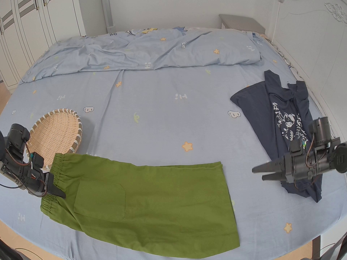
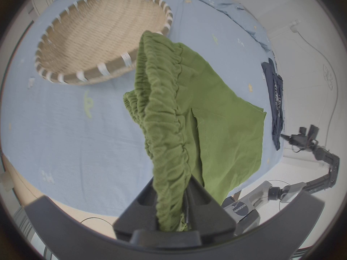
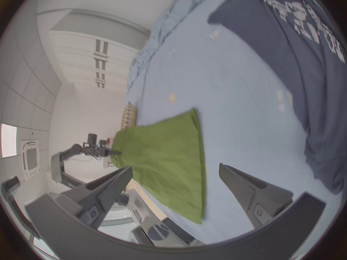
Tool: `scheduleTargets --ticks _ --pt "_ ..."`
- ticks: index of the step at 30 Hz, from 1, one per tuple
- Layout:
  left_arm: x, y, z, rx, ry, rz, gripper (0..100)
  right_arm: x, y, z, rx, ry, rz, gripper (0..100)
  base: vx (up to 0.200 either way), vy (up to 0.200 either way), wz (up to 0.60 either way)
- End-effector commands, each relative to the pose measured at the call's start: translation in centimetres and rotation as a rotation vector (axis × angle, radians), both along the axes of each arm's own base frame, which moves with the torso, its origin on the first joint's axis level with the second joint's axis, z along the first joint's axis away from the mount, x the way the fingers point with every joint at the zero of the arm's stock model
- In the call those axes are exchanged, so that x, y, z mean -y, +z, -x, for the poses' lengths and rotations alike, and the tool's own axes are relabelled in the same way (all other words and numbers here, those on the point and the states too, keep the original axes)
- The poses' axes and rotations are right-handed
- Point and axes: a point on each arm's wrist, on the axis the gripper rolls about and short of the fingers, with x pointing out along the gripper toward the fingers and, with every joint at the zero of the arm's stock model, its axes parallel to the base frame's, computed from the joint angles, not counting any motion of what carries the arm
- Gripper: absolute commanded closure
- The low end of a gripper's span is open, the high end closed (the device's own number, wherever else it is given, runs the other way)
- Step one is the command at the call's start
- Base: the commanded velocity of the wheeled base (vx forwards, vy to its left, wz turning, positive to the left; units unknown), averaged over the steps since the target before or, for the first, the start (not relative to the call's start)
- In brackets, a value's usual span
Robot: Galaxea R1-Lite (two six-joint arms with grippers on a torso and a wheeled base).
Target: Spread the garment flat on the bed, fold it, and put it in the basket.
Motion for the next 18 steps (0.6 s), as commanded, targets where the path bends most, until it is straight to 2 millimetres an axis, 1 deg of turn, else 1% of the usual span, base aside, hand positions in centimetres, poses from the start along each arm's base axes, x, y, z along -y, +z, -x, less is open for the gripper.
scheduleTargets --ticks 1,3,4,6,8,11,14,17,18 --pt "0.4 3.1 1.5 0.105 0.010 -0.064 100 -1.0 6.1 0.5 0.178 0.003 -0.065 0 0.000 0.000 0.00" --pt "1.4 3.3 1.5 0.111 -0.027 -0.068 100 -1.0 6.8 0.6 0.203 0.001 -0.070 0 0.000 0.000 0.00" --pt "1.5 3.4 1.5 0.112 -0.028 -0.068 100 -1.0 6.8 0.7 0.204 -0.001 -0.070 0 0.000 0.000 0.00" --pt "2.9 3.5 1.5 0.098 -0.050 -0.099 100 -0.9 7.2 0.7 0.221 -0.004 -0.073 0 0.000 0.000 0.00" --pt "4.6 4.2 1.5 0.111 -0.064 -0.110 100 -0.9 7.5 0.6 0.229 -0.005 -0.073 0 0.000 0.000 0.00" --pt "7.7 5.7 1.4 0.150 -0.062 -0.095 100 -0.8 7.9 0.9 0.244 -0.006 -0.075 0 0.000 0.000 0.00" --pt "10.2 6.9 1.6 0.177 -0.101 -0.105 100 -0.7 8.1 1.1 0.250 -0.009 -0.076 0 0.000 0.000 0.00" --pt "12.1 7.9 2.4 0.185 -0.180 -0.110 100 -0.5 8.3 1.4 0.255 -0.015 -0.075 0 0.000 0.000 0.00" --pt "12.1 7.9 2.4 0.185 -0.180 -0.110 100 -0.5 8.3 1.4 0.255 -0.015 -0.075 0 0.000 0.000 0.00"
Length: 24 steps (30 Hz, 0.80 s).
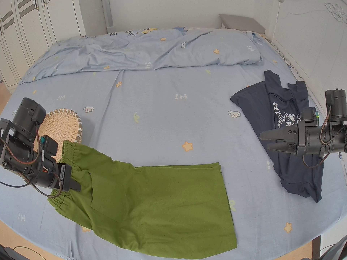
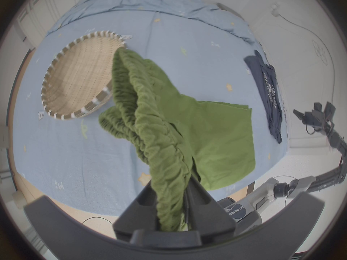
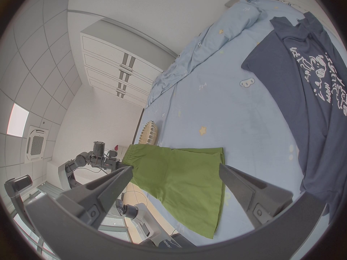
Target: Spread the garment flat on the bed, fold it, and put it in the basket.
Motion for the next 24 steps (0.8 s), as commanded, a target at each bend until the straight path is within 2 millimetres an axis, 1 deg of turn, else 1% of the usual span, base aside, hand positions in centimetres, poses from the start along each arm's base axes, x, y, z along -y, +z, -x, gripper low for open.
scheduleTargets --ticks 1,4,6,7,8,10,12,13,14,16,19,20,22,24 --pt "4.6 3.0 1.3 0.051 -0.141 0.000 100 0.3 0.9 0.8 0.034 -0.008 -0.004 0 0.000 0.000 0.00" --pt "6.1 3.4 1.5 0.046 -0.201 0.004 100 0.3 0.9 1.0 0.035 -0.010 -0.003 0 0.000 0.000 0.00" --pt "6.9 3.2 1.3 0.044 -0.223 0.006 100 0.3 1.1 1.1 0.041 -0.018 0.001 0 0.000 0.000 0.00" --pt "7.7 3.1 0.9 0.039 -0.245 0.004 100 0.4 1.2 1.3 0.049 -0.029 0.007 0 0.000 0.000 0.00" --pt "7.8 3.1 0.8 0.036 -0.246 0.003 100 0.4 1.2 1.4 0.050 -0.031 0.008 0 0.000 0.000 0.00" --pt "9.6 2.5 0.2 0.012 -0.291 -0.006 100 0.3 1.5 1.8 0.064 -0.040 0.015 0 0.000 0.000 0.00" --pt "10.8 2.0 0.1 -0.003 -0.327 -0.012 100 0.3 1.6 1.9 0.069 -0.039 0.015 0 0.000 0.000 0.00" --pt "11.0 2.0 0.1 -0.004 -0.335 -0.012 100 0.3 1.6 1.9 0.069 -0.041 0.016 0 0.000 0.000 0.00" --pt "12.0 1.7 0.1 -0.012 -0.364 -0.017 100 0.3 1.6 1.9 0.070 -0.041 0.015 0 0.000 0.000 0.00" --pt "13.0 1.6 0.0 -0.013 -0.387 -0.016 100 0.4 1.6 1.9 0.070 -0.045 0.015 0 0.000 0.000 0.00" --pt "14.3 1.6 -0.2 -0.020 -0.388 0.001 100 0.4 1.6 1.8 0.069 -0.048 0.016 0 0.000 0.000 0.00" --pt "14.4 1.7 -0.2 -0.020 -0.387 0.003 100 0.4 1.6 1.8 0.069 -0.048 0.016 0 0.000 0.000 0.00" --pt "15.6 1.4 0.4 -0.044 -0.379 0.019 100 0.5 1.5 1.8 0.067 -0.049 0.017 0 0.000 0.000 0.00" --pt "16.2 1.1 0.6 -0.056 -0.377 0.020 100 0.5 1.5 1.7 0.067 -0.049 0.017 0 0.000 0.000 0.00"
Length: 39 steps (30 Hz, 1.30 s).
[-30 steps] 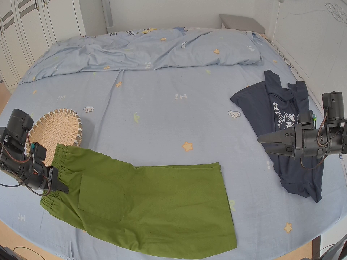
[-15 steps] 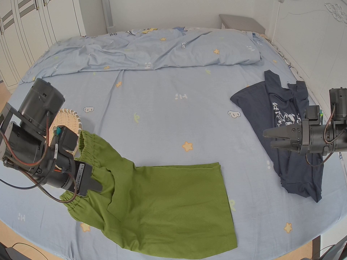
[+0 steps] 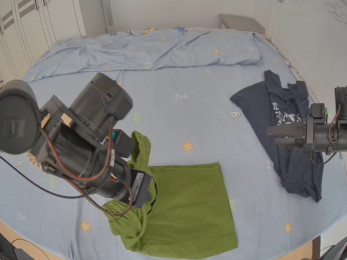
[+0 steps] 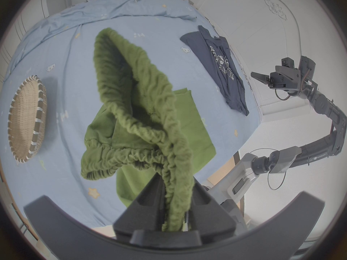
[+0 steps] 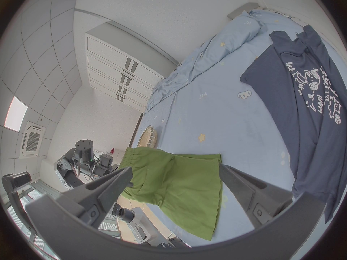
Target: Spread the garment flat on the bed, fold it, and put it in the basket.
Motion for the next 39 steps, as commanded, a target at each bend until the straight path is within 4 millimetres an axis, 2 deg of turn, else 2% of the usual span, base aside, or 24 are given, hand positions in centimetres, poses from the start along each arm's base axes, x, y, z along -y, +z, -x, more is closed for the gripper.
scheduleTargets --ticks 1,5,11,14,15,22,25,28,32,35,39 --pt "2.7 -1.6 0.3 -0.047 -0.023 -0.028 100 0.0 -0.1 -0.1 0.001 0.001 0.001 0 0.000 0.000 0.00" --pt "4.1 -2.4 -0.1 -0.012 0.010 -0.014 100 0.0 -0.2 -0.1 -0.002 0.002 0.002 0 0.000 0.000 0.00" --pt "5.1 -3.0 -0.7 -0.016 0.045 0.019 100 -0.1 -0.3 -0.1 -0.006 0.004 0.003 0 0.000 0.000 0.00" --pt "5.9 -3.1 -0.3 -0.014 0.044 0.048 100 -0.2 -0.3 -0.1 -0.005 0.008 0.003 0 0.000 0.000 0.00" --pt "6.2 -3.1 -0.2 -0.009 0.052 0.066 0 -0.2 -0.3 -0.1 -0.005 0.009 0.003 0 0.000 0.000 0.00" --pt "6.9 -2.9 0.0 0.006 0.046 0.107 0 -0.2 -0.4 -0.1 -0.007 0.008 0.004 0 0.000 0.000 0.00" --pt "8.0 -3.1 0.4 0.008 0.046 0.149 0 -0.2 -0.4 -0.1 -0.009 0.011 0.004 0 0.000 0.000 0.00" --pt "9.2 -4.0 0.9 0.014 0.053 0.245 0 -0.2 -0.5 -0.1 -0.009 0.010 0.006 0 0.000 0.000 0.00" --pt "9.0 -5.4 0.6 0.039 0.058 0.353 0 -0.2 -0.5 -0.1 -0.009 0.007 0.006 0 0.000 0.000 0.00" --pt "6.1 -6.2 -1.3 0.058 0.135 0.406 0 -0.1 -0.4 -0.1 -0.007 0.007 0.005 0 0.000 0.000 0.00" --pt "0.0 -6.8 -4.3 0.011 0.239 0.472 0 -0.3 -0.4 0.1 -0.006 0.014 0.004 0 0.000 0.000 0.00"
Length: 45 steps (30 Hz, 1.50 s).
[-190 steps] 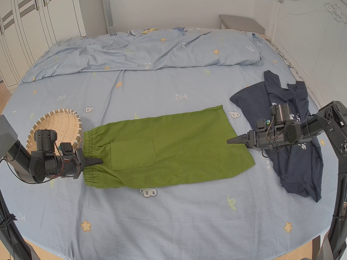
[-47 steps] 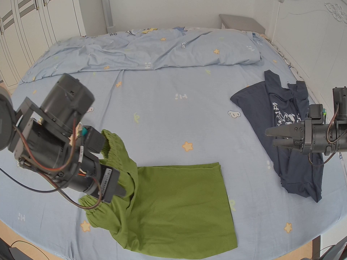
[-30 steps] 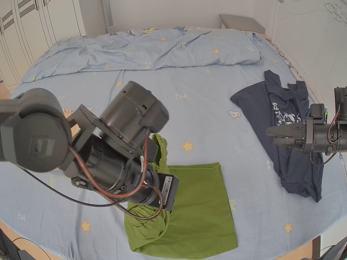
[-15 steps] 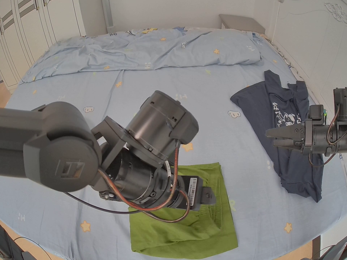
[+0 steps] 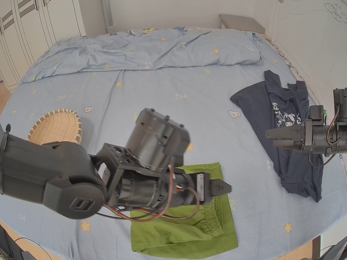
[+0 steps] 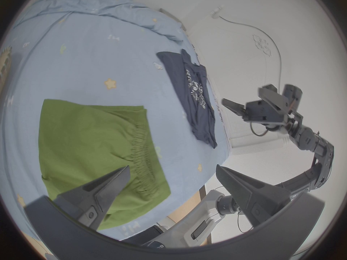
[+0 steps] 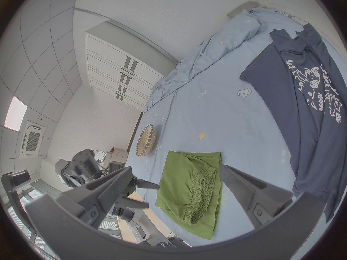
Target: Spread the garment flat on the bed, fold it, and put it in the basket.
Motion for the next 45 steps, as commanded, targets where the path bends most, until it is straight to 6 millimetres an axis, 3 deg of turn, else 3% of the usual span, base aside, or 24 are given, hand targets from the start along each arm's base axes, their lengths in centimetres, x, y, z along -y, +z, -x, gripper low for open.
scheduleTargets --ticks 1,3,4,7,10,11,13,14,16,17,20,25,45 --pt "-9.4 -1.9 -3.8 -0.108 0.158 0.083 0 -0.1 0.1 0.2 0.003 0.008 -0.002 0 0.000 0.000 0.00" --pt "-11.5 -2.6 -4.2 -0.147 0.178 0.101 0 -0.1 0.1 0.2 0.003 0.011 -0.003 0 0.000 0.000 0.00" --pt "-13.8 -3.5 -4.3 -0.198 0.209 0.118 0 -0.3 0.1 0.3 -0.001 0.016 -0.004 0 0.000 0.000 0.00" --pt "-16.9 -5.3 -4.3 -0.237 0.261 0.112 0 -0.7 -0.1 0.5 -0.008 0.034 -0.005 0 0.000 0.000 0.00" --pt "-18.0 -6.3 -4.2 -0.229 0.273 0.094 0 -1.1 -0.3 0.8 -0.016 0.052 -0.002 0 0.000 0.000 0.00" --pt "-18.5 -7.6 -4.1 -0.232 0.265 0.069 0 -1.7 -0.7 1.1 -0.030 0.079 0.002 0 0.000 0.000 0.00" --pt "-18.5 -7.6 -4.1 -0.232 0.265 0.069 0 -1.7 -0.7 1.1 -0.030 0.079 0.002 0 0.000 0.000 0.00" --pt "-18.2 -10.0 -4.7 -0.258 0.243 0.035 0 -2.6 -1.9 1.6 -0.077 0.122 0.015 0 0.000 0.000 0.00" --pt "-18.1 -10.7 -5.0 -0.259 0.242 0.034 0 -3.3 -3.1 2.1 -0.125 0.159 0.034 0 0.000 0.000 0.00" --pt "-18.1 -10.7 -5.0 -0.257 0.242 0.034 0 -3.4 -3.2 2.1 -0.128 0.162 0.035 0 0.000 0.000 0.00" --pt "-18.0 -11.0 -4.8 -0.249 0.234 0.041 0 -4.8 -6.5 1.9 -0.239 0.204 0.098 0 0.000 0.000 0.00" --pt "-17.6 -12.0 -4.9 -0.264 0.220 0.031 0 -6.3 -9.0 1.3 -0.281 0.243 0.189 0 0.000 0.000 0.00" --pt "-17.5 -11.2 -4.7 -0.172 0.172 0.122 0 -8.8 -13.7 -0.4 -0.362 0.304 0.271 0 0.000 0.000 0.00"
